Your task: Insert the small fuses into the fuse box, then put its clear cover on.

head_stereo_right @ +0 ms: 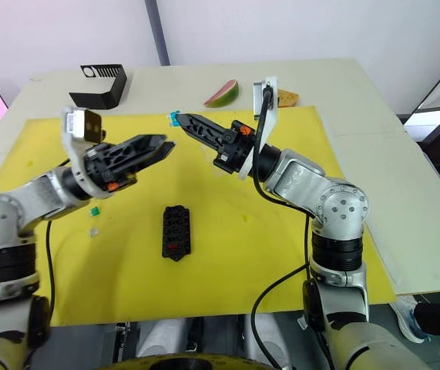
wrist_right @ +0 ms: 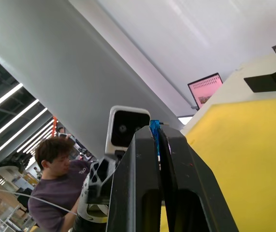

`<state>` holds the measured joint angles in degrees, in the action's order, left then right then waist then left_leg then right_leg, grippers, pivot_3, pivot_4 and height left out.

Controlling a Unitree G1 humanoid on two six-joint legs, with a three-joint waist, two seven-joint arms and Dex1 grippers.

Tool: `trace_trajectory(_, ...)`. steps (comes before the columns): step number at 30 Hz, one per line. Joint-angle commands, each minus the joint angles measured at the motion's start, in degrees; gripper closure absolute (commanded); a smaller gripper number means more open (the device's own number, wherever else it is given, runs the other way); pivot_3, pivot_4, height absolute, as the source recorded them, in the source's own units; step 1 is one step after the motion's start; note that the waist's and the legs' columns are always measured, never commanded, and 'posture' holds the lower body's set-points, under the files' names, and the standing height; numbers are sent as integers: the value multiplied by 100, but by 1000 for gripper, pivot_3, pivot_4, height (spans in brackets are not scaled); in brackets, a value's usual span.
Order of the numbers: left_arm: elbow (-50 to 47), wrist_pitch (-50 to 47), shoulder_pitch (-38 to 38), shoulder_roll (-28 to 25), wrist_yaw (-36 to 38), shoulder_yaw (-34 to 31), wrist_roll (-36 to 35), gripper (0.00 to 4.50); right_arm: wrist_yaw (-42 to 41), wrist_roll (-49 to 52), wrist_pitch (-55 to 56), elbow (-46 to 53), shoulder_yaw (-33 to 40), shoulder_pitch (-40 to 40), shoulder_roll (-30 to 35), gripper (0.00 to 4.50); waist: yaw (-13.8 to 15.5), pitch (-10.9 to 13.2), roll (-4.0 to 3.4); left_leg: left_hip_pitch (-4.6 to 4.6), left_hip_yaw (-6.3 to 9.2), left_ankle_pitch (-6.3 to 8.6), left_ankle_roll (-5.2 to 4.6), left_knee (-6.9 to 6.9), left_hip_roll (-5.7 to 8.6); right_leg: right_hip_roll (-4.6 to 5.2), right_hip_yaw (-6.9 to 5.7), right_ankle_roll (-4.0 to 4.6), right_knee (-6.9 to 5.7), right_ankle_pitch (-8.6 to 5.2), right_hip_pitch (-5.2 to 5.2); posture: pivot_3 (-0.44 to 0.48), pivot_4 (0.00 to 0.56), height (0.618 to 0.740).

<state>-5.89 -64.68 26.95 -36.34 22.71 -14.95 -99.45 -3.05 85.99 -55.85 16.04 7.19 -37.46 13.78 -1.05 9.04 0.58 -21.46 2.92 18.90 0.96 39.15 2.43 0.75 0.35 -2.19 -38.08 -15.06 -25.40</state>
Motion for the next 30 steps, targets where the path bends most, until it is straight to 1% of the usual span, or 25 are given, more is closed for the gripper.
trace_trajectory(1,-402,-243,-141,-953,1128,-315,657,25,-141,277,-55,201,50,-129,258,4500,-1,3,-4,0,0,1,-1,0,0,-1,0,0,2,0,0,0,150,740)
trace_trajectory(3,-745,-95,-321,-1529,1932,-155,1451,25,-403,135,-191,252,-27,-180,565,4500,-3,10,-8,-1,-1,2,-4,0,0,-1,0,1,8,-1,1,0,150,740)
trace_trajectory(5,-1002,246,-511,-2020,2725,61,2236,25,-912,-382,-313,496,-300,-200,1007,4500,36,18,-21,0,-3,4,-8,-1,1,0,0,1,13,-2,6,0,150,740)
trace_trajectory(7,-1283,897,-817,-2463,3564,340,3187,25,-1420,-974,-367,784,-676,-236,1450,4500,37,20,-25,0,-3,5,-10,-2,1,1,0,1,19,-3,8,0,150,740)
trace_trajectory(8,-1451,1486,-1057,-2680,3992,563,3858,25,-1680,-1305,-355,940,-913,-287,1667,4500,29,24,-30,2,-3,5,-10,-6,0,1,0,2,21,-3,9,0,150,740)
trace_trajectory(10,-1609,2489,-1450,-2926,4617,923,4900,25,-2098,-1820,-351,1141,-1332,-392,1986,4500,12,29,-40,2,-4,5,-10,-13,0,1,1,4,27,-4,7,0,150,740)
trace_trajectory(11,-1621,2991,-1618,-2963,4830,1078,5355,25,-2270,-2113,-322,1229,-1582,-444,2114,4500,8,30,-40,2,-4,5,-9,-16,-1,1,1,5,28,-4,7,0,150,740)
trace_trajectory(13,-1571,3825,-1838,-2831,5016,1345,6076,25,-2614,-3074,-142,1459,-2415,-603,2389,4500,14,35,-48,3,-4,5,-9,-18,-4,1,1,8,30,-6,5,0,150,740)
trace_trajectory(14,-1539,4104,-1896,-2747,5083,1445,6308,25,-2720,-3442,-95,1532,-2763,-685,2447,4500,26,36,-49,1,-3,5,-9,-19,-6,2,1,8,30,-6,5,0,150,740)
trace_trajectory(17,-1341,4728,-1894,-2455,5038,1697,6950,25,-2973,-4112,-48,1615,-3420,-894,2411,4500,35,38,-45,-3,-2,6,-9,-18,-8,3,0,8,31,-6,3,0,150,740)
trace_trajectory(20,-1228,4862,-1804,-2151,4734,1831,7355,25,-3191,-4543,-99,1647,-3828,-1026,2348,4500,50,38,-43,-8,-2,10,-17,-14,-8,6,-1,6,36,-4,4,0,150,740)
trace_trajectory(22,-1243,4877,-1799,-2039,4679,1869,7478,25,-3278,-4781,-117,1638,-3997,-1078,2278,4500,43,36,-35,-11,-2,13,-23,-13,-8,7,-1,5,40,-3,4,0,150,740)
trace_trajectory(25,-1352,5075,-1960,-2001,4789,1904,7651,25,-3388,-5054,-271,1628,-4269,-1241,2115,4500,18,37,-36,-15,-2,17,-29,-13,-8,6,-3,4,47,-3,3,0,150,740)
trace_trajectory(30,-1627,4787,-2028,-1865,4647,1812,7520,25,-3475,-5362,-498,1639,-4418,-1330,1930,4500,35,37,-37,-15,-1,18,-30,-15,-8,7,-5,4,49,-3,3,0,150,740)
